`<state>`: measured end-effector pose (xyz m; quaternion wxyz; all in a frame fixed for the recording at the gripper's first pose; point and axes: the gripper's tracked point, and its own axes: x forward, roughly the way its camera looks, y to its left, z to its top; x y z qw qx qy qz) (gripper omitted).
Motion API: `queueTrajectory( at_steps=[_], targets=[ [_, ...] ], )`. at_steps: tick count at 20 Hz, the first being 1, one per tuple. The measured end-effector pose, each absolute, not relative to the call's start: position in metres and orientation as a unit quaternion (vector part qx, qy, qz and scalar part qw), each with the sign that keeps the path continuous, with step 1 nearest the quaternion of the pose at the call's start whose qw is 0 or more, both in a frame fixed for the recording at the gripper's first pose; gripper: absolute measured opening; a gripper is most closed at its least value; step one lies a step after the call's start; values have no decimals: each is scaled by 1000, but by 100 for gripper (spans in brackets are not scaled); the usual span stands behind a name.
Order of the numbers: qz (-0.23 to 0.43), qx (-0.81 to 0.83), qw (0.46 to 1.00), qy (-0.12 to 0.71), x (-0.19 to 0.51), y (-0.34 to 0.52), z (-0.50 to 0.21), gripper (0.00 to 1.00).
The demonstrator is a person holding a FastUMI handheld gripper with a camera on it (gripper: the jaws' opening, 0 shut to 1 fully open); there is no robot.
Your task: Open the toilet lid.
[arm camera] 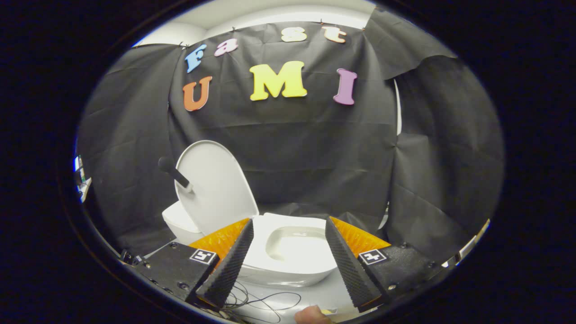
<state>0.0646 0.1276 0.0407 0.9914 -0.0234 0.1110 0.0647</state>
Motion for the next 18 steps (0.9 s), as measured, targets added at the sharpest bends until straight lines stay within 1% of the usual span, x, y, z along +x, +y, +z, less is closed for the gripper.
queueTrajectory(
  at_steps=[6,9,13,17,18],
  targets=[
    [44,1,997,61,20,71,17,100],
    [42,14,998,54,1,50,2,100],
    [36,35,998,37,-12,29,6,100],
    [49,47,997,-36,-15,27,34,100],
    [54,51,996,-43,-14,28,33,100]
  ],
)
